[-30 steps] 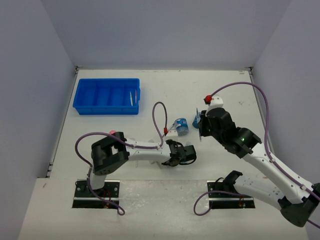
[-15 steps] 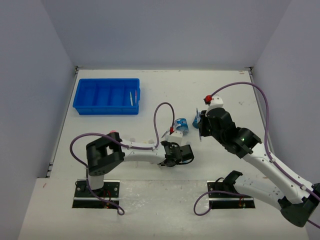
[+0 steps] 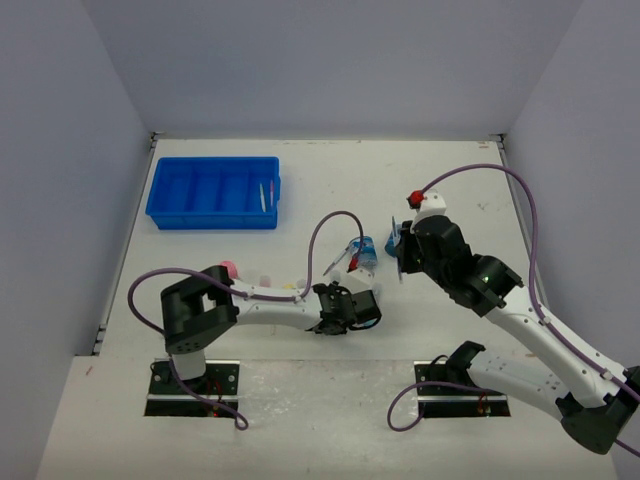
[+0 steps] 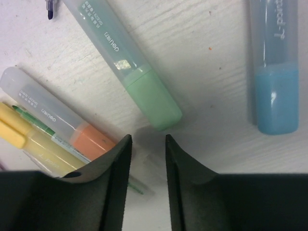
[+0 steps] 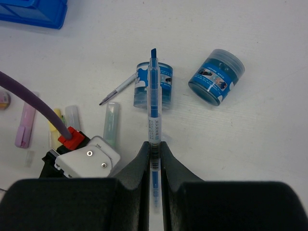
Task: Sort the stationery into containers
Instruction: Close the pen cap on the pen.
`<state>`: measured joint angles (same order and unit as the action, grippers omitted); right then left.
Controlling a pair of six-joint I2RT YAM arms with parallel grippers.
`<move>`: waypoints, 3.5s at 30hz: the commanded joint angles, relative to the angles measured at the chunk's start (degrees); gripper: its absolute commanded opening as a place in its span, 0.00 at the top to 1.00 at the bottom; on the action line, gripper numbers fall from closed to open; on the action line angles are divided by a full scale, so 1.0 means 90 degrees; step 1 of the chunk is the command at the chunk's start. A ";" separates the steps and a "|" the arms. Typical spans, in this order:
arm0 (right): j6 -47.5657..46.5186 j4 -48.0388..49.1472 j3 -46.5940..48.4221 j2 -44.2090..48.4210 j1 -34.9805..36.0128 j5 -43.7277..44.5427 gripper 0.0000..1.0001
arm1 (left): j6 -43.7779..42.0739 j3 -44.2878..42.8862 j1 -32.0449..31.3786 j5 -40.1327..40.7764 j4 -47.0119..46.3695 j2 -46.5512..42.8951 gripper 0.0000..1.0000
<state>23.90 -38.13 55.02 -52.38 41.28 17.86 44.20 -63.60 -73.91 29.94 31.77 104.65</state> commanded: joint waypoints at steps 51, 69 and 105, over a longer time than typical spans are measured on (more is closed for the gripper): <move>0.0333 0.0175 -0.0137 0.1111 -0.0016 0.1024 1.00 | -0.3184 -0.0344 0.0107 -0.1804 -0.0211 -0.0753 0.51; 0.0288 0.0219 -0.0186 0.1064 -0.0010 0.0891 1.00 | -0.3915 0.0685 0.0581 -0.2748 -0.0896 -0.0911 0.37; 0.0202 0.0272 -0.0137 0.0937 -0.0006 0.0799 1.00 | -0.3534 0.0842 0.0599 -0.2863 -0.1104 -0.0710 0.65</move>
<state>25.89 -38.02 53.87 -43.99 41.28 24.59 11.47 -56.31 -68.29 2.51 23.16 97.93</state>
